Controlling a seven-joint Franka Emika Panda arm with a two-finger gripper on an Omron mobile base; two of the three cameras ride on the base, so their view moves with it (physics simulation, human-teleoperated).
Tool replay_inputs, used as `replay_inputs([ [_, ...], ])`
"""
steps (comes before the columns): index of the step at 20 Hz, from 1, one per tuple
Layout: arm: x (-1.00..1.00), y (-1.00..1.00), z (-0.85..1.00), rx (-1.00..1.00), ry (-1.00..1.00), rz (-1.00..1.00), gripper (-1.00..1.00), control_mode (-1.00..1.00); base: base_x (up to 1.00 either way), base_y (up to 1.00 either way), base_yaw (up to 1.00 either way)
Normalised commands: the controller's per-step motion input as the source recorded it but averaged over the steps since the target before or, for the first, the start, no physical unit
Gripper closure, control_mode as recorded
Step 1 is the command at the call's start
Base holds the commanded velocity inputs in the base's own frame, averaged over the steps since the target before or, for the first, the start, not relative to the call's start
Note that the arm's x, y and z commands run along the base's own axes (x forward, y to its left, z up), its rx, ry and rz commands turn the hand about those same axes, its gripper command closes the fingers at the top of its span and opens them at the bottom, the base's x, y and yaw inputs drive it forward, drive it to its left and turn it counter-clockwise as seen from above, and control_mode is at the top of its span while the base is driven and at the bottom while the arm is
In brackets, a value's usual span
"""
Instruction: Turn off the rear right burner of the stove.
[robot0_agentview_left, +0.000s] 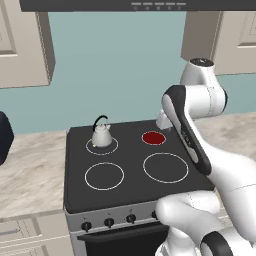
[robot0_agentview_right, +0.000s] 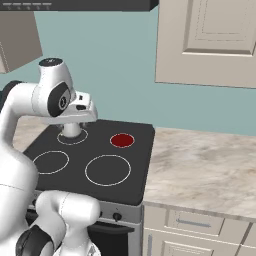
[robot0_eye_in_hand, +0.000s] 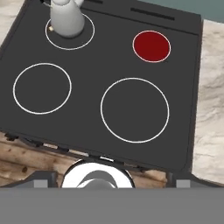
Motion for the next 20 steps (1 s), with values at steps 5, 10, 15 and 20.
replay_inputs([
  [5, -0.24, 0.37, -0.09, 0.00, -0.04, 0.06, -1.00, -1.00, 0.00, 0.00, 0.00],
  [10, -0.09, 0.48, -0.29, 0.00, -0.01, 0.00, -1.00, -1.00, 0.00, 0.00, 0.00],
  [15, -0.06, 0.58, -0.30, 0.00, -0.04, 0.00, -1.00, -1.00, 0.00, 0.00, 0.00],
  [20, -0.12, 0.43, -0.32, -0.02, -0.06, 0.00, -1.00, -1.00, 0.00, 0.00, 0.00],
])
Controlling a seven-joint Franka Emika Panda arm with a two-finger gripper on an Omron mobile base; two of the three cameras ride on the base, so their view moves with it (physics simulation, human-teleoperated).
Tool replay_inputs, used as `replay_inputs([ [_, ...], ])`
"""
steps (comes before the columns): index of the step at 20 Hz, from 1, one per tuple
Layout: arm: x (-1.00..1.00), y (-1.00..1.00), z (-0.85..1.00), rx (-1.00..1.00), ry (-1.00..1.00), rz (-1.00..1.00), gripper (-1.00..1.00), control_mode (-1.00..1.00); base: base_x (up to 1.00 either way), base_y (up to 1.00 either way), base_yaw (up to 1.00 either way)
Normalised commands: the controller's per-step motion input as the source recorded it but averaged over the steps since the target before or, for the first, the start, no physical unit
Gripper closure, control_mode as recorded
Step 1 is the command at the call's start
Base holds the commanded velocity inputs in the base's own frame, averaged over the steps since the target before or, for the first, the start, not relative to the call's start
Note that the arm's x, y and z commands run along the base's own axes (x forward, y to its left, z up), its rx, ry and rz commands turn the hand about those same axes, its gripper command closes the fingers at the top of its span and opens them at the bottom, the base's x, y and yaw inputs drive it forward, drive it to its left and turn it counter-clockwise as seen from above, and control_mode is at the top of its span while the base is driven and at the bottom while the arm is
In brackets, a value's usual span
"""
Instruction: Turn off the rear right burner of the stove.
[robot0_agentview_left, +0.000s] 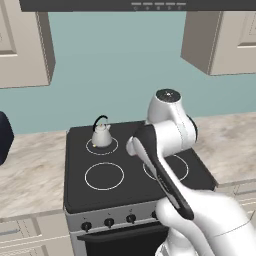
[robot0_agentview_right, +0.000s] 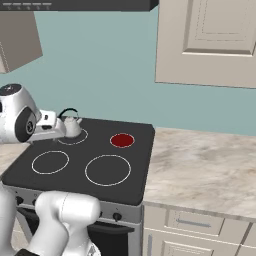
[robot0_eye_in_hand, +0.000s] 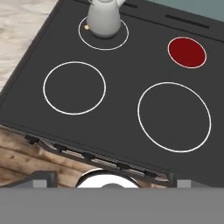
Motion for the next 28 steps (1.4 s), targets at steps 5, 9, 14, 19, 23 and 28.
replay_inputs([
  [5, -0.06, 0.36, -0.37, -0.01, -0.01, 0.00, -1.00, -1.00, 0.00, 0.00, 0.00],
  [9, -0.06, 0.19, -0.37, 0.00, 0.00, 0.00, -1.00, -1.00, 0.00, 0.00, 0.00],
  [14, -0.33, 0.01, -0.46, 0.00, -0.01, 0.00, -1.00, -1.00, 0.00, 0.00, 0.00],
  [19, -0.29, 0.09, -0.55, 0.00, -0.02, 0.00, -1.00, -1.00, 0.00, 0.00, 0.00],
  [23, -0.42, 0.00, -0.58, 0.00, 0.00, 0.00, -1.00, -1.00, 0.00, 0.00, 0.00],
  [28, -0.32, 0.12, -0.61, 0.00, -0.03, 0.00, -1.00, -1.00, 0.00, 0.00, 0.00],
])
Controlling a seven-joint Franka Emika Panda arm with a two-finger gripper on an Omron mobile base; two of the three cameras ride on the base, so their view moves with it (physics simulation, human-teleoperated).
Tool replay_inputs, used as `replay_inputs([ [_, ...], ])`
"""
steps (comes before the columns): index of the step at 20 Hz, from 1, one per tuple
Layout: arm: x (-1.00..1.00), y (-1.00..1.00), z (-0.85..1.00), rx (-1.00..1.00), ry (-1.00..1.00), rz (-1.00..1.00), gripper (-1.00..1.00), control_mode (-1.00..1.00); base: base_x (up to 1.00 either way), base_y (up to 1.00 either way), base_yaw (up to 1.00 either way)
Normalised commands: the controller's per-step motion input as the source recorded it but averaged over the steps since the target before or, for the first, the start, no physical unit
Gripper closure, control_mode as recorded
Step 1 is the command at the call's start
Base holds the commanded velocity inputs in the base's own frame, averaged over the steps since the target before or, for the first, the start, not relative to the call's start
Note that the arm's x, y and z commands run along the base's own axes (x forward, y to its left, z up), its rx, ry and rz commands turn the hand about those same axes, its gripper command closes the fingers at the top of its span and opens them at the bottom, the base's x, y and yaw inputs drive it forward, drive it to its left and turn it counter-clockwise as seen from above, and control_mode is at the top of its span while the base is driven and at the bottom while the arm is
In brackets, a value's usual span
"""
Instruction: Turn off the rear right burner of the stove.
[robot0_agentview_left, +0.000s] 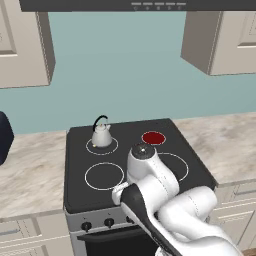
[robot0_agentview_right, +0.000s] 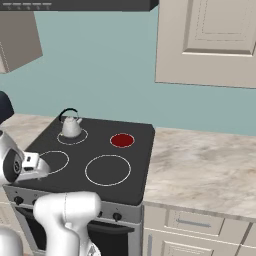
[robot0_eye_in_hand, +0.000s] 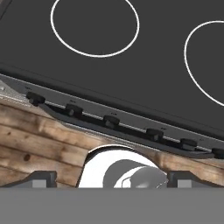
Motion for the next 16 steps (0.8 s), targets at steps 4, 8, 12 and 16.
replay_inputs([
  [4, -0.36, 0.07, -0.57, 0.00, -0.17, 0.00, -1.00, -1.00, 0.00, 0.00, 0.00],
  [8, -0.27, -0.11, -0.67, 0.00, -0.16, -0.01, -1.00, -1.00, 0.00, 0.00, 0.00],
  [12, -0.04, 0.09, -0.80, 0.00, -0.21, -0.02, -1.00, -1.00, 0.00, 0.00, 0.00],
  [16, 0.00, 0.06, -0.63, -0.01, -0.27, -0.06, -1.00, -1.00, 0.00, 0.00, 0.00],
])
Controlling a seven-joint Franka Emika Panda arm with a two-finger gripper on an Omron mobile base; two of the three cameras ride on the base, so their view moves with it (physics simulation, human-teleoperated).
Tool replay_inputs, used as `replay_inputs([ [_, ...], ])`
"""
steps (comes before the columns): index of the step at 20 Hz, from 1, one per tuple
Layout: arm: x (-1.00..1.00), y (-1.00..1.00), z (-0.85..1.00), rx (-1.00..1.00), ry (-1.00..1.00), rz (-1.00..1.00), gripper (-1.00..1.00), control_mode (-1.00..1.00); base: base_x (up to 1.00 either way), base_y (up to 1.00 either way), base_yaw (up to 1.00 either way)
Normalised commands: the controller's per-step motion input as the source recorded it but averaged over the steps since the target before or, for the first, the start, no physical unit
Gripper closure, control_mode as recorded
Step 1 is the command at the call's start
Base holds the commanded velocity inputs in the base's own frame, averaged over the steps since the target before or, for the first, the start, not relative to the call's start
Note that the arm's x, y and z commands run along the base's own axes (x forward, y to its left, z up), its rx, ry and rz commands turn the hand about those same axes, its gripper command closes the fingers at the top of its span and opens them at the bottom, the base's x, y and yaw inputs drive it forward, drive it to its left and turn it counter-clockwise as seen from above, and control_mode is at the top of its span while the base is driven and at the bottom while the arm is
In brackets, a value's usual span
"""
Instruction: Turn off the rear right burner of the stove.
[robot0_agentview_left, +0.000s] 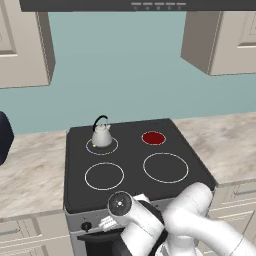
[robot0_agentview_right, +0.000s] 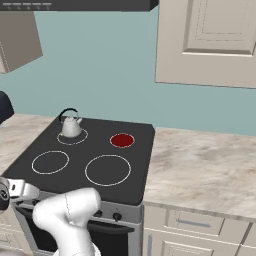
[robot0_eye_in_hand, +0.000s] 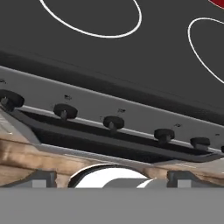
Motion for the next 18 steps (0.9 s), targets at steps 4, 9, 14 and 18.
replay_inputs([
  [4, 0.00, 0.00, -0.56, 0.00, -0.23, -0.09, -1.00, -1.00, 0.00, 0.00, 0.00],
  [9, 0.07, 0.00, -0.55, 0.00, -0.19, -0.10, -1.00, -1.00, 0.00, 0.00, 0.00],
  [14, 0.04, 0.00, -0.19, 0.00, -0.19, -0.10, -1.00, -1.00, 0.00, 0.00, 0.00],
  [18, 0.00, 0.00, 0.00, 0.00, -0.14, -0.08, -1.00, -1.00, 0.00, 0.00, 0.00],
])
